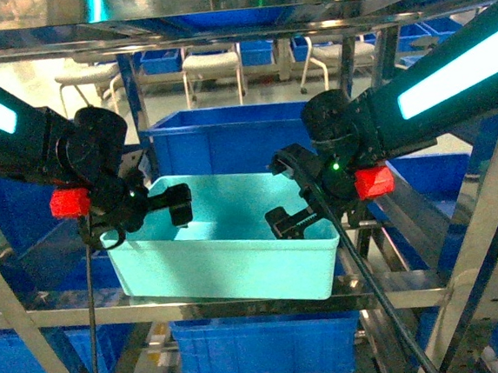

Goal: Organize blue bins on left shelf correctly

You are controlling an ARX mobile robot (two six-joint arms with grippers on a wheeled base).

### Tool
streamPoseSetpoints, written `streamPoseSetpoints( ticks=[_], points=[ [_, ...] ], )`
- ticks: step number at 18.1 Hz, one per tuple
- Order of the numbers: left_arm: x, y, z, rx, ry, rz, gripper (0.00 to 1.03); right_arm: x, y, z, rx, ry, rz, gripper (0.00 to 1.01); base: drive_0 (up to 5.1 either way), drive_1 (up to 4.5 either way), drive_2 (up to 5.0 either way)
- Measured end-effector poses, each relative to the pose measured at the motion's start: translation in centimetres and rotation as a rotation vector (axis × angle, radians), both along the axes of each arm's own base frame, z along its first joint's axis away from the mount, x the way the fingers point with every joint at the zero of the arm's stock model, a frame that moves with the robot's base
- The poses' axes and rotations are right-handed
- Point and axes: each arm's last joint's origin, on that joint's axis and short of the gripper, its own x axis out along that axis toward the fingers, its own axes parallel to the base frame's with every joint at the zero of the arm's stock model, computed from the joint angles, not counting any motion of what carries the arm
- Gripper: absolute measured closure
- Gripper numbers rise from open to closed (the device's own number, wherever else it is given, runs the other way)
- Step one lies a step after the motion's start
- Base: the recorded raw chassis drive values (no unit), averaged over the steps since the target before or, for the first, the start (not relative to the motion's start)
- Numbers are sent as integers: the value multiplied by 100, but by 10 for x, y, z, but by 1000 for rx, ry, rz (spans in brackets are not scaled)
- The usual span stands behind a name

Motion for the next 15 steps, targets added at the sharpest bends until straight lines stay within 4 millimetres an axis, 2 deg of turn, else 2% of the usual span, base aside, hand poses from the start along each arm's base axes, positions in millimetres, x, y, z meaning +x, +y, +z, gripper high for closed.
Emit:
streamPoseSetpoints(
  ticks=[3,5,8,11,13,15],
  points=[
    [-4,1,6,-2,-62,23,5,-1,-1,2,37,-106,-19,3,0,0,0],
    [-5,1,18,-15,-127,50,5,-1,-2,11,59,-155,-36,3,0,0,0],
    [-14,1,24,-40,-184,74,5,-6,0,25,99,-183,-19,3,0,0,0],
    [-27,-2,26,-46,-200,73,5,-20,2,34,133,-195,-34,3,0,0,0],
    [-51,-3,30,-49,-173,81,5,-38,-5,43,150,-183,-55,3,0,0,0],
    [-72,-6,35,-54,-150,84,5,-59,-12,42,124,-79,-80,3,0,0,0]
  ],
)
